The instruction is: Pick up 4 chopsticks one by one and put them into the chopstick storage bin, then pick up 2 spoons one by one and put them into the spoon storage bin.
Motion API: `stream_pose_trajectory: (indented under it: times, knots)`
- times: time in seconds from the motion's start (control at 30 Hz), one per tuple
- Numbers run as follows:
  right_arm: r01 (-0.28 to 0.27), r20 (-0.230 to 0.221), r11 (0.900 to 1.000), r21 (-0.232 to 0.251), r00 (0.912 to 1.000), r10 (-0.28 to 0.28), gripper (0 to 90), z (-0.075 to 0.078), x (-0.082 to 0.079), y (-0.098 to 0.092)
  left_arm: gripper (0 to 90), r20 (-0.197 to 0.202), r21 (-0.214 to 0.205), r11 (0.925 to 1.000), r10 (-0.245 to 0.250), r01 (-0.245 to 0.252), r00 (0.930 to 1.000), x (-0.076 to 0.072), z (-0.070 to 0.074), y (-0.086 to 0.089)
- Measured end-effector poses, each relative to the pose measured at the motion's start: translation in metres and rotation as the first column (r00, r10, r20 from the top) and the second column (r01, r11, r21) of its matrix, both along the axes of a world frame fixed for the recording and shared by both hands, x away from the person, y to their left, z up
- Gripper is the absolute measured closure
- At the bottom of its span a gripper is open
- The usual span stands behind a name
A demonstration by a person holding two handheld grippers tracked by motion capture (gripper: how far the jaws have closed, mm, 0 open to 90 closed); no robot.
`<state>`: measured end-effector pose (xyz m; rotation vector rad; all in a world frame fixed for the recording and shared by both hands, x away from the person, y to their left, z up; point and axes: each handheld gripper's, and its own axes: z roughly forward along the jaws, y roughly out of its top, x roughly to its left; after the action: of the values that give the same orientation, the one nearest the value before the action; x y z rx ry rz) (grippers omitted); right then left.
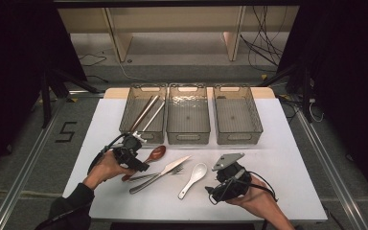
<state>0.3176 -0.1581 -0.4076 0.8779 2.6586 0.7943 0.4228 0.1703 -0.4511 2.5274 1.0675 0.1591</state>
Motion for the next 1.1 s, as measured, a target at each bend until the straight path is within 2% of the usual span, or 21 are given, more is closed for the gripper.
stream_pose_trajectory:
  times: [0.17,0.33,0.53,0.83,1.1]
  knots:
    - [-0.004,0.003,1.0,0.003,1.0,0.004,28.0,0.0,0.0,0.0,40.3,-0.013,0.041,0.9989,-0.022,0.023,0.9997,0.0,-0.003,-0.002]
    - [-0.004,0.006,1.0,0.004,1.0,0.004,28.0,0.0,0.0,0.001,46.7,-0.017,0.035,0.9992,-0.02,0.02,0.9997,0.002,-0.003,-0.003]
    - [-0.003,0.002,1.0,0.0,1.0,0.003,28.0,-0.001,0.001,-0.001,54.8,-0.027,0.05,0.9981,-0.035,0.036,0.999,0.003,-0.006,-0.006]
    - [-0.009,0.005,0.9999,-0.004,0.9999,0.009,28.1,0.0,0.0,0.002,62.9,-0.029,0.066,0.9972,-0.034,0.036,0.999,0.003,-0.008,-0.007]
    - [-0.014,0.005,0.9999,-0.009,0.9999,0.014,28.4,-0.001,0.0,0.003,68.8,-0.056,0.091,0.9952,-0.031,0.036,0.998,0.007,-0.012,-0.014]
